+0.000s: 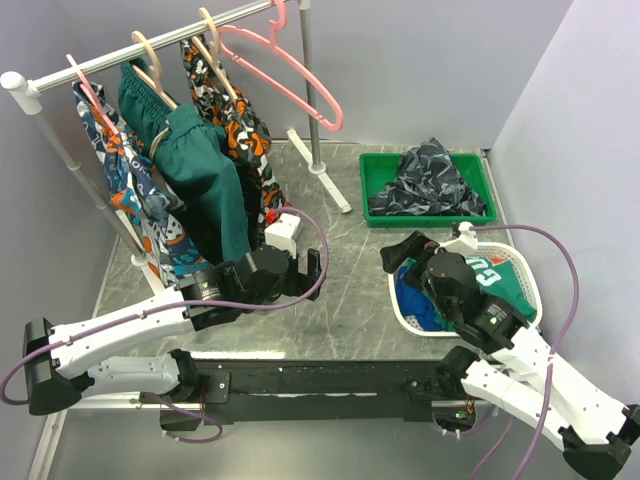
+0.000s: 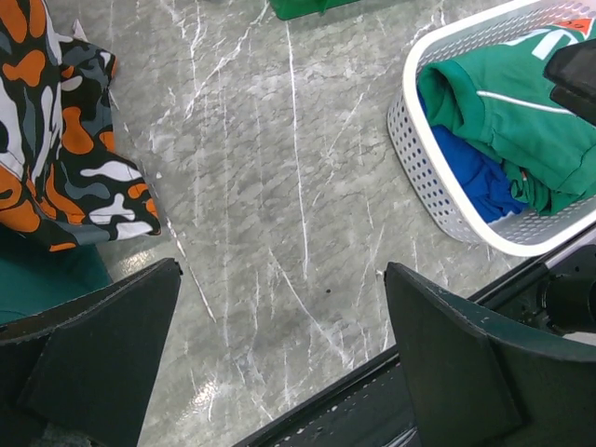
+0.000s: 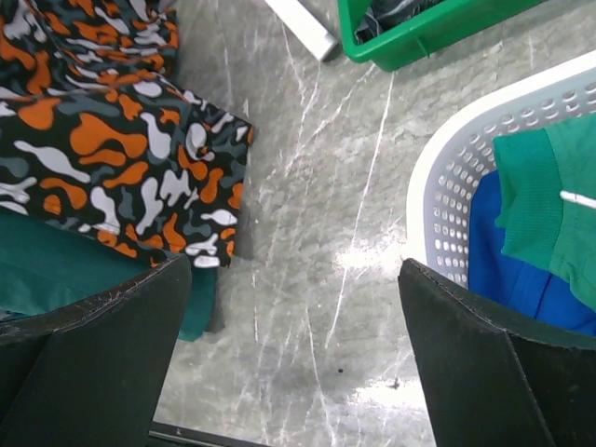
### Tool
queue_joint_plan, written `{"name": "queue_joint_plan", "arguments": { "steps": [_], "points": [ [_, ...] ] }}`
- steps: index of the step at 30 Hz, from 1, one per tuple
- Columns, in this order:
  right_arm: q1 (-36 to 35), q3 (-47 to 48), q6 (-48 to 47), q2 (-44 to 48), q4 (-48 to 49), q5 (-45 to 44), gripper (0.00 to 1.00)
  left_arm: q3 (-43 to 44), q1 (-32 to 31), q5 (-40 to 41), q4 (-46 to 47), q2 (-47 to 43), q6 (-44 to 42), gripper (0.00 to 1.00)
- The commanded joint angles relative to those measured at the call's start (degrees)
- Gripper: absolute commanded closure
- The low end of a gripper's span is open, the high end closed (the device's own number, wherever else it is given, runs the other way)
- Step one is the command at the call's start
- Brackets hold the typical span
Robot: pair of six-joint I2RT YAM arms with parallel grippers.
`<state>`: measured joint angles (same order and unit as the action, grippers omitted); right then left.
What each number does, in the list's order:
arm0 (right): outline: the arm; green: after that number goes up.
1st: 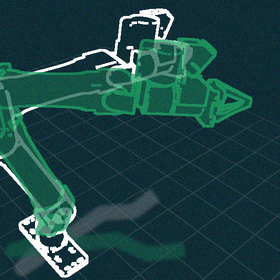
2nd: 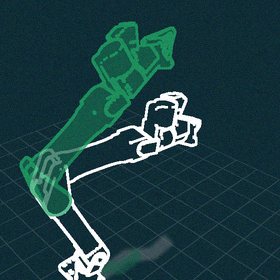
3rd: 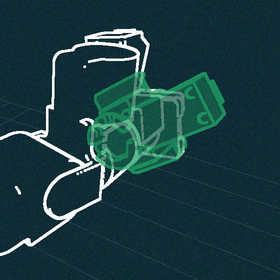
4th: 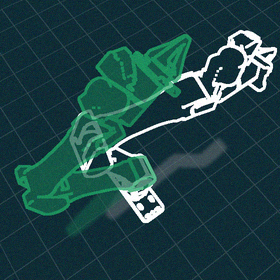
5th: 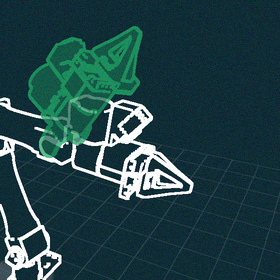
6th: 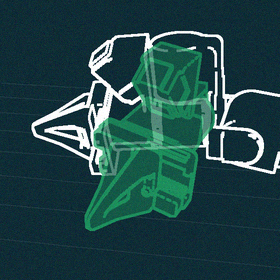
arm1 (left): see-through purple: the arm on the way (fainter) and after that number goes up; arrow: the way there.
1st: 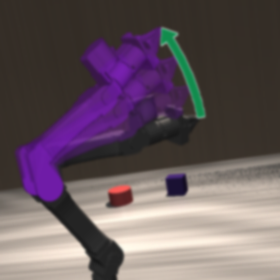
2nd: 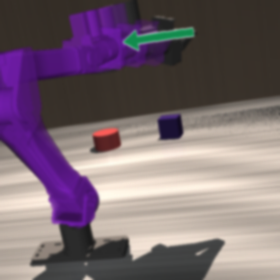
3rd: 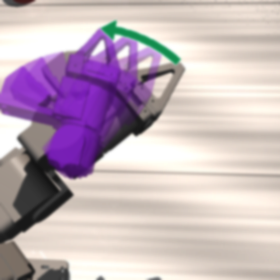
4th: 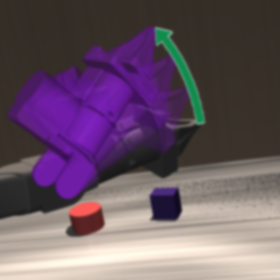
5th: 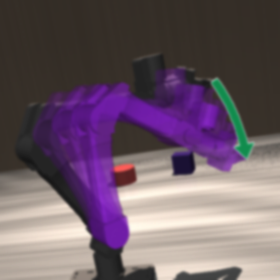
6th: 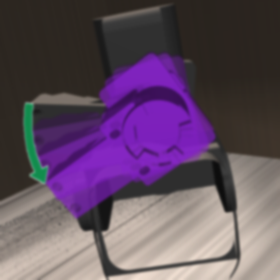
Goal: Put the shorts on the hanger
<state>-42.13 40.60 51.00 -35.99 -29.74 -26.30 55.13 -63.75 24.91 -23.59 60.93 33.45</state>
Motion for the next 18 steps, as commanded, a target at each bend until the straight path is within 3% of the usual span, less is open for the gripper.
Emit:
{"name": "queue_joint_plan", "arguments": {
  "steps": [1,5,8,15,18],
  "points": [
    [-0.06,3.61,-3.0,-1.89,1.08,0.64,0.0,0.68,-0.33,-0.21,-0.05,-0.37,-0.67,0.04],
    [3.0,7.98,-6.35,-8.98,0.56,0.37,0.0,0.33,-0.33,-1.88,0.92,-0.63,-0.58,0.03],
    [7.84,12.55,-8.99,-16.11,1.25,6.25,0.0,0.67,-0.33,-3.46,1.44,0.15,0.12,0.03],
    [26.54,24.25,-12.42,-31.58,4.16,16.63,0.0,2.95,-0.15,-4.16,1.27,4.02,0.82,0.04],
    [31.04,29.43,-11.89,-38.09,5.04,18.13,0.0,3.58,-0.06,-4.95,1.8,5.34,0.56,0.03]
  ]
}}
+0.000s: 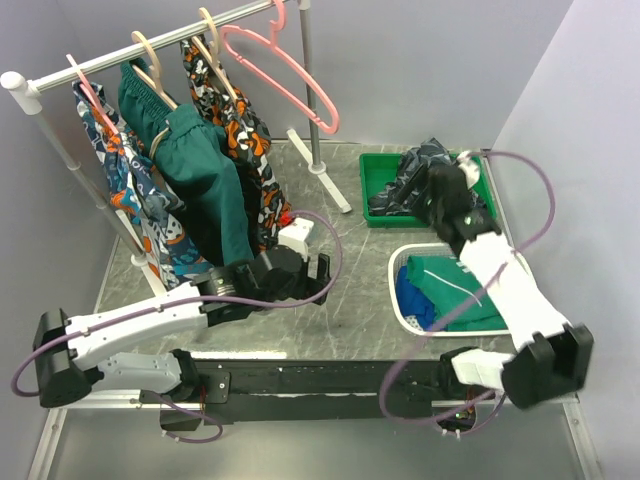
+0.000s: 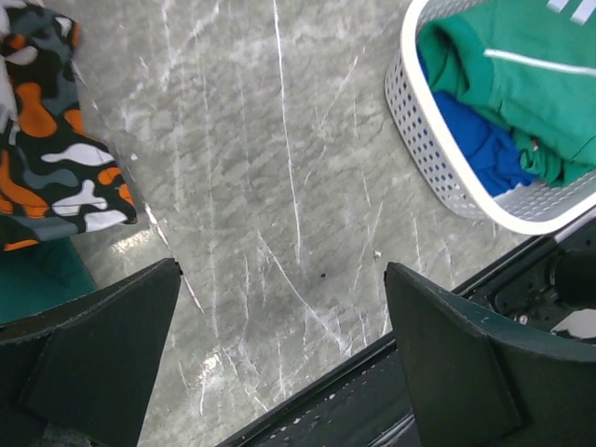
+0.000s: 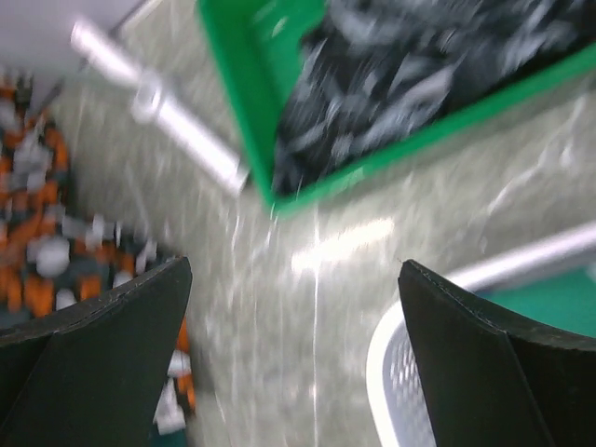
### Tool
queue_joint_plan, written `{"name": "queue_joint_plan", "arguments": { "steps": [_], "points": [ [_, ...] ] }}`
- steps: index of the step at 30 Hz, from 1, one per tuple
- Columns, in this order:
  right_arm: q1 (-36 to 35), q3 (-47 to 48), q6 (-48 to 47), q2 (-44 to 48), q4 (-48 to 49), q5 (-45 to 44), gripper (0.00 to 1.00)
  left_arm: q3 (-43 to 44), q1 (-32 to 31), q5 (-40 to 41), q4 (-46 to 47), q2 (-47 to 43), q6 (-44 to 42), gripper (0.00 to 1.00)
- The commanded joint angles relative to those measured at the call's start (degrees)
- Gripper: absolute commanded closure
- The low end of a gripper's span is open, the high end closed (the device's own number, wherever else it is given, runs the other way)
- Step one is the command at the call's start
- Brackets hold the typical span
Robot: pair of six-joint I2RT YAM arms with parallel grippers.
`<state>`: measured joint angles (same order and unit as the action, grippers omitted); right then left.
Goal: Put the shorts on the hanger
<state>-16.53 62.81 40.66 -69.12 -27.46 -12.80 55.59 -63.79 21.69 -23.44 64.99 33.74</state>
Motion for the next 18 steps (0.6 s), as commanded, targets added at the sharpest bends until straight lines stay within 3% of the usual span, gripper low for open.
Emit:
{"name": "queue_joint_plan", "arguments": {
  "steps": [1,8,10,18],
  "points": [
    [7.81,8.81,-1.38,-8.62,2.42,4.8,0.0,3.38,-0.02,-1.92,1.56,1.45,0.02,0.04],
    [13.63,25.77,-0.15,-25.78,-0.48,1.73,0.0,5.93,0.42,-2.09,-0.11,2.16,-1.21,0.04],
    [13.9,31.9,0.38,-31.48,-5.37,-4.4,0.0,6.37,0.51,-2.18,-0.55,1.72,-1.74,0.04],
    [17.94,32.64,-1.11,-40.91,-5.67,-5.74,0.0,5.06,0.77,-3.76,-0.64,-1.44,0.36,0.04]
  ]
}}
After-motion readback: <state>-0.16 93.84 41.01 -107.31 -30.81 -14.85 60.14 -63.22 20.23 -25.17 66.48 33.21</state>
